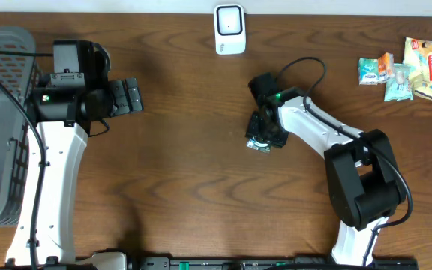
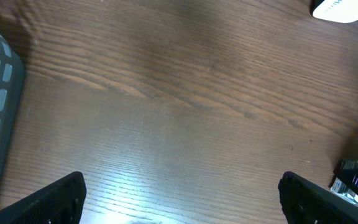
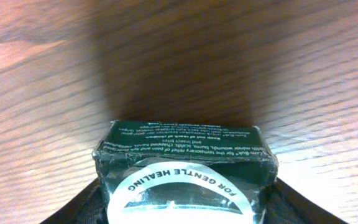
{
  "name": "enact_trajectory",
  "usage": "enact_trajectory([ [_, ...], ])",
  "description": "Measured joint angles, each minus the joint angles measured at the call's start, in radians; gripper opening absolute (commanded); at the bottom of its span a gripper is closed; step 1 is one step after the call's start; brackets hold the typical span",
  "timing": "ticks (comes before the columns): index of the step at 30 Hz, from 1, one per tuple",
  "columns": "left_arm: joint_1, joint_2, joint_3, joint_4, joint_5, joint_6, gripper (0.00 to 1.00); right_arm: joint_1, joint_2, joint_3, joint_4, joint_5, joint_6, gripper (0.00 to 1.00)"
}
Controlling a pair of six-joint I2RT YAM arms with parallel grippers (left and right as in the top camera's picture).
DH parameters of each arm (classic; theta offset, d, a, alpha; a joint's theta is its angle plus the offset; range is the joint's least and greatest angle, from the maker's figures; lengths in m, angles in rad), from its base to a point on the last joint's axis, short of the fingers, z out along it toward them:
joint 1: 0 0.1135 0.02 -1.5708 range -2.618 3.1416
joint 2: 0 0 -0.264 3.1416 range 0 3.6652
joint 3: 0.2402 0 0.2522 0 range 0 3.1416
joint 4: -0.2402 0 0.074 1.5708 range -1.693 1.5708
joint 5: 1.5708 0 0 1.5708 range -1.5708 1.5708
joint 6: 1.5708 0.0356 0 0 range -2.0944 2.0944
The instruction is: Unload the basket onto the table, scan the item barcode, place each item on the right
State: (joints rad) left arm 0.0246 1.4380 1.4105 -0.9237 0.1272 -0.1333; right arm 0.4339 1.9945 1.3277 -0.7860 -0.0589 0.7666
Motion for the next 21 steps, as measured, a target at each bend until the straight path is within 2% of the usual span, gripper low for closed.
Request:
enact_trajectory([
  [9,0.000,0.000,0.000,0.000,0.000,0.000,0.98,-0.016,0.001,0.162,0.022,-0.024,-0.097,0.61],
  [15,0.000,0.000,0.000,0.000,0.000,0.000,0.98,-0.019,0.001,0.203,0.249,-0.016,-0.162,0.65],
  [21,0.000,0.000,0.000,0.000,0.000,0.000,0.98,-0.019,0.002,0.209,0.457,0.000,-0.186,0.65],
])
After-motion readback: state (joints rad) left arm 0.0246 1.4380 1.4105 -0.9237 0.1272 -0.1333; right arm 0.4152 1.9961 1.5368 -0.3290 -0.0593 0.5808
